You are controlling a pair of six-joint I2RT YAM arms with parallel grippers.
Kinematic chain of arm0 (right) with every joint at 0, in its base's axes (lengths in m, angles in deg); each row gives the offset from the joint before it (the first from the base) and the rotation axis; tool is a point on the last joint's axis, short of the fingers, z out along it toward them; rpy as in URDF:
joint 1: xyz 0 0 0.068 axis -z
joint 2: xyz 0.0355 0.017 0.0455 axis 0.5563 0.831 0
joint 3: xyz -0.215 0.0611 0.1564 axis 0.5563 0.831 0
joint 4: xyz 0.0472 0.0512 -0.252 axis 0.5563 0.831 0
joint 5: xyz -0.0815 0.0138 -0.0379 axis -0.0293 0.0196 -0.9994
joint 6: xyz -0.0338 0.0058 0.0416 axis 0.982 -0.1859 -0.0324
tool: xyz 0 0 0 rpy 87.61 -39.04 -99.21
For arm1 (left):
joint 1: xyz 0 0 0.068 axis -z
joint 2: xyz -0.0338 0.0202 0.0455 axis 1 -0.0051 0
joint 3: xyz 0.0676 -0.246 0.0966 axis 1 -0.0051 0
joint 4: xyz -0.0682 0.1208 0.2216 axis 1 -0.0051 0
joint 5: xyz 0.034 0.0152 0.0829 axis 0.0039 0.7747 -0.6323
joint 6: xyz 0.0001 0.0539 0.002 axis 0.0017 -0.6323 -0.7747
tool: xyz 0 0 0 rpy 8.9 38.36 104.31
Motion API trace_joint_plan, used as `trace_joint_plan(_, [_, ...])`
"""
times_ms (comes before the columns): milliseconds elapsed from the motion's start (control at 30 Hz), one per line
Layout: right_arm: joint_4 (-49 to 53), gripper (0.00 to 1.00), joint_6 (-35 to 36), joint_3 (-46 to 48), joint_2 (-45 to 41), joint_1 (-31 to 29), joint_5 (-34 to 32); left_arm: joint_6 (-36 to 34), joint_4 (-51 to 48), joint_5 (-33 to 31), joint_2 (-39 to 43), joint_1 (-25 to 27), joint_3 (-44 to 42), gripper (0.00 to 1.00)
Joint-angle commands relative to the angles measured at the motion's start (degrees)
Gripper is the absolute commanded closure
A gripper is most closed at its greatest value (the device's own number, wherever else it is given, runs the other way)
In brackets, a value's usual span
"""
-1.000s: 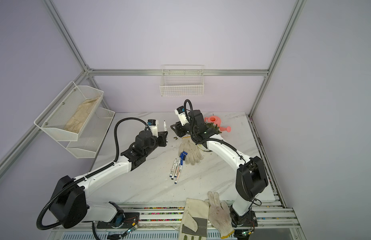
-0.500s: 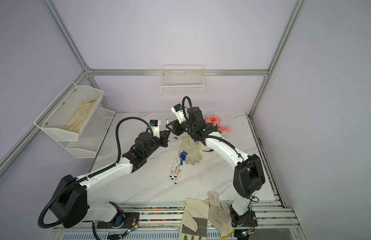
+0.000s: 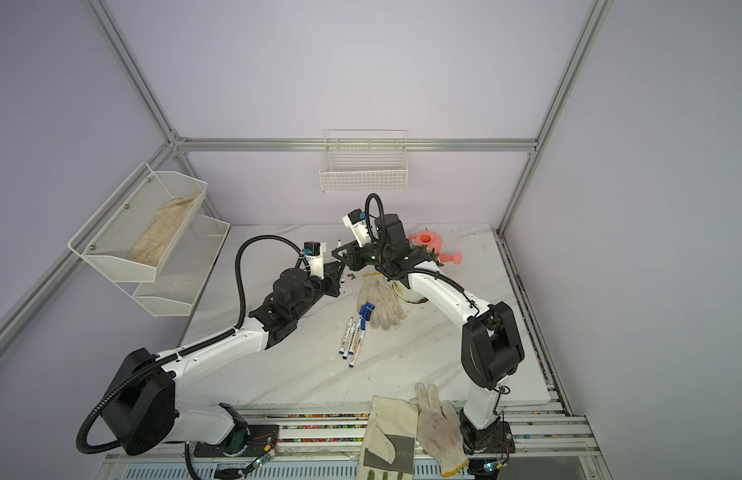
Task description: Insert the pens into the pen caps
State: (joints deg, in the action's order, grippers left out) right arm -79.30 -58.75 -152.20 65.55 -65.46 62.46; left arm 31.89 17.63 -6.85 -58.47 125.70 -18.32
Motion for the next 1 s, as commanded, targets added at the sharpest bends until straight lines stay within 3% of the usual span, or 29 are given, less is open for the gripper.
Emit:
trace_joint_plan(0, [-1.7, 0.95, -1.2, 0.9, -2.1, 1.5, 4.0, 2.4, 2.6, 4.0, -0.5, -1.2, 0.0, 0.92])
trace_joint_plan(100, [-2.2, 0.97, -2.9, 1.5, -3.1, 3.6, 5.9, 4.9, 1.9, 9.6, -2.2, -2.7, 1.2, 0.56])
trace_joint_plan(133, [-2.9, 0.97, -3.6, 1.9, -3.5, 4.3, 6.8, 5.3, 1.9, 11.3, -2.8, -3.2, 1.4, 0.53])
trace_joint_plan(533, [-4.4, 0.97, -5.6, 4.4, -6.1, 6.4, 8.3, 1.0, 2.5, 23.8, -6.8, -3.9, 7.4, 0.52])
trace_joint_plan(967, [-3.5, 0.97, -4.7, 4.4, -5.4, 6.4, 8.8, 1.3, 3.6, 24.8, -7.3, -4.3, 11.2, 0.55])
